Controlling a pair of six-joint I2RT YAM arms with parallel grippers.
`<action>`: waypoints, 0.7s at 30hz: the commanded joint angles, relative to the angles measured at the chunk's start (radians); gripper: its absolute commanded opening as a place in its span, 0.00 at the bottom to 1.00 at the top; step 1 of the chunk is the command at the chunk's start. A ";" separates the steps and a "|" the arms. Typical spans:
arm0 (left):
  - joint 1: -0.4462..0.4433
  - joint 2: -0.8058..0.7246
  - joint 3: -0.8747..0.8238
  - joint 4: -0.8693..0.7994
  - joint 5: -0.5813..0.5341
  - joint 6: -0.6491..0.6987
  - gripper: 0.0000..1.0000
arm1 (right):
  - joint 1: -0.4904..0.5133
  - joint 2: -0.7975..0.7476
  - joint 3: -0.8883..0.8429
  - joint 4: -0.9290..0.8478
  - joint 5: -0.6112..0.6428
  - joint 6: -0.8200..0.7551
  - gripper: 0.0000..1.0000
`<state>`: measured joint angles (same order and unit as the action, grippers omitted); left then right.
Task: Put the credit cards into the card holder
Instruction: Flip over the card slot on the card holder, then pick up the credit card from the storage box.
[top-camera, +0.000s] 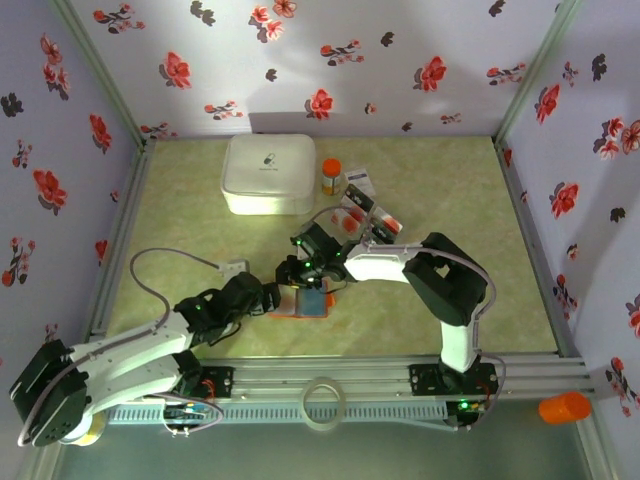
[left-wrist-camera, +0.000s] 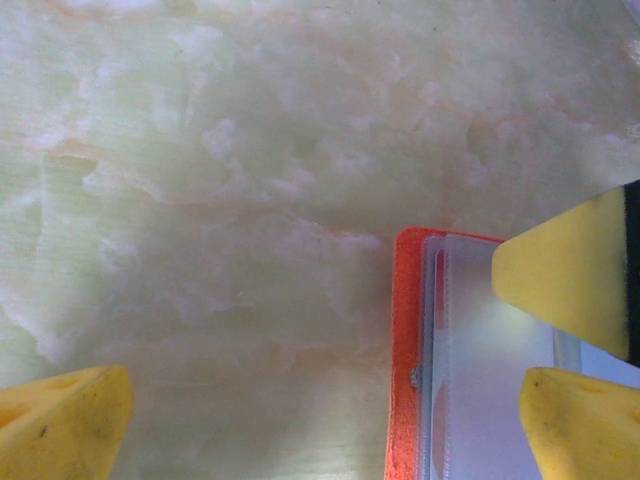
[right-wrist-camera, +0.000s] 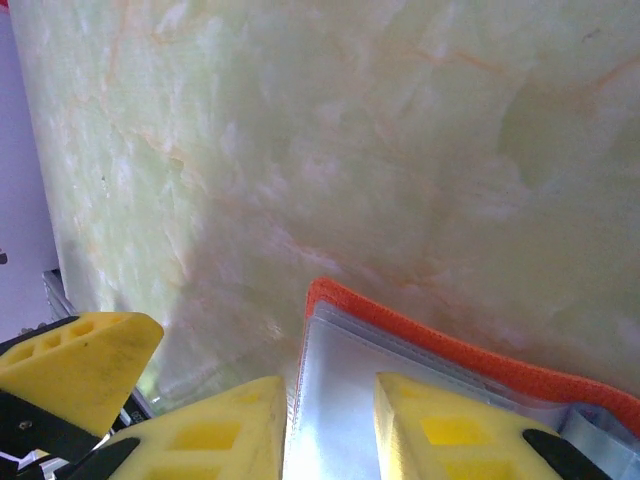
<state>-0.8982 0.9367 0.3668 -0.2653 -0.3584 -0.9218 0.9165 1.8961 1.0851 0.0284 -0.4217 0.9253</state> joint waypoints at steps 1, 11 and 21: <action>-0.002 0.024 -0.023 0.036 0.011 -0.011 0.99 | -0.017 -0.046 -0.003 -0.019 0.027 -0.005 0.30; -0.019 0.113 -0.008 0.076 0.018 -0.009 0.99 | -0.092 -0.179 0.001 -0.189 0.080 -0.122 0.30; -0.021 0.161 -0.014 0.087 0.009 -0.011 0.99 | -0.246 -0.359 0.051 -0.650 0.352 -0.445 0.34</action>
<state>-0.9115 1.0836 0.3576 -0.1890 -0.3389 -0.9218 0.7052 1.5707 1.1000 -0.4240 -0.2077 0.6247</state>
